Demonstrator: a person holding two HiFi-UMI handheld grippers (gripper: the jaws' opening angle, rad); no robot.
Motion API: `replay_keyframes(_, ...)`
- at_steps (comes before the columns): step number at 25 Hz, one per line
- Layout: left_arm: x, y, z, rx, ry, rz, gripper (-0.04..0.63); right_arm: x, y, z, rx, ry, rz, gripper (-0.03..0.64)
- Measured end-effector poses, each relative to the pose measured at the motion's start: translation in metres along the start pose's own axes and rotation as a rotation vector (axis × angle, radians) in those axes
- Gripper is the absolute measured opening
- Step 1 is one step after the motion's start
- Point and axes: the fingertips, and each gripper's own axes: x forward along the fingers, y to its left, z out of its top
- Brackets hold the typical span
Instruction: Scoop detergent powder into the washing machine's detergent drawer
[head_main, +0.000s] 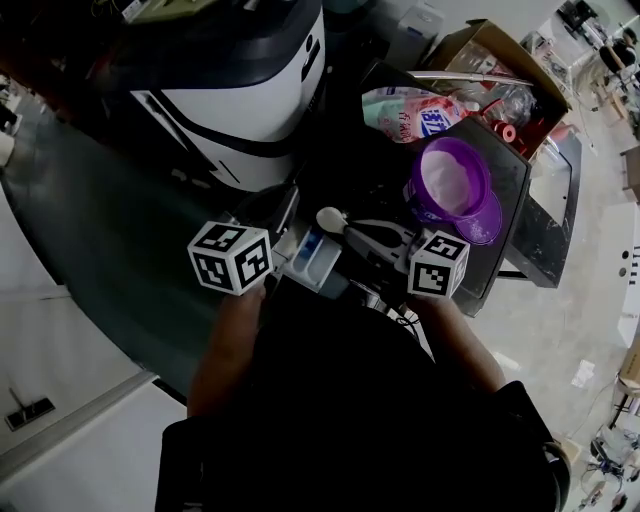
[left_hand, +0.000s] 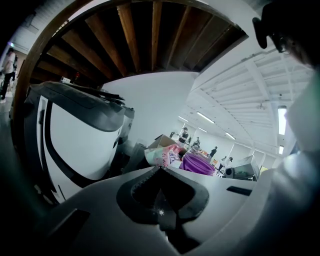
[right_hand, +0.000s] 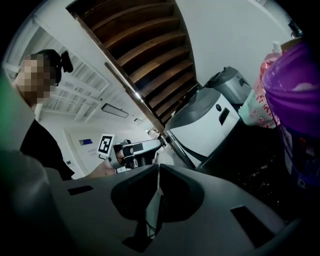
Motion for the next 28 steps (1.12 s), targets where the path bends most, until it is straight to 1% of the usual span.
replay_keyframes(4,0.004,-0.019,0.021,0.041,-0.035,0.017,0.009,-0.018,0.014,0.018,-0.059,-0.029,0.039,0.022)
replay_keyframes(12,0.009,-0.061,0.052,0.127,-0.102,0.063,0.009,-0.073,0.024,0.054,-0.156,-0.111,0.045,0.023)
replay_keyframes(15,0.010,-0.075,0.064,0.168,-0.116,0.072,0.009,-0.098,0.022,0.071,-0.214,-0.155,0.008,0.023)
replay_keyframes(18,0.009,-0.082,0.081,0.212,-0.137,0.073,0.009,-0.121,0.012,0.095,-0.262,-0.208,-0.050,0.022)
replay_keyframes(23,0.003,-0.087,0.108,0.271,-0.164,0.060,0.009,-0.147,-0.004,0.129,-0.278,-0.311,-0.148,0.022)
replay_keyframes(28,-0.008,-0.084,0.125,0.308,-0.188,0.055,0.009,-0.150,-0.001,0.147,-0.335,-0.342,-0.192,0.022)
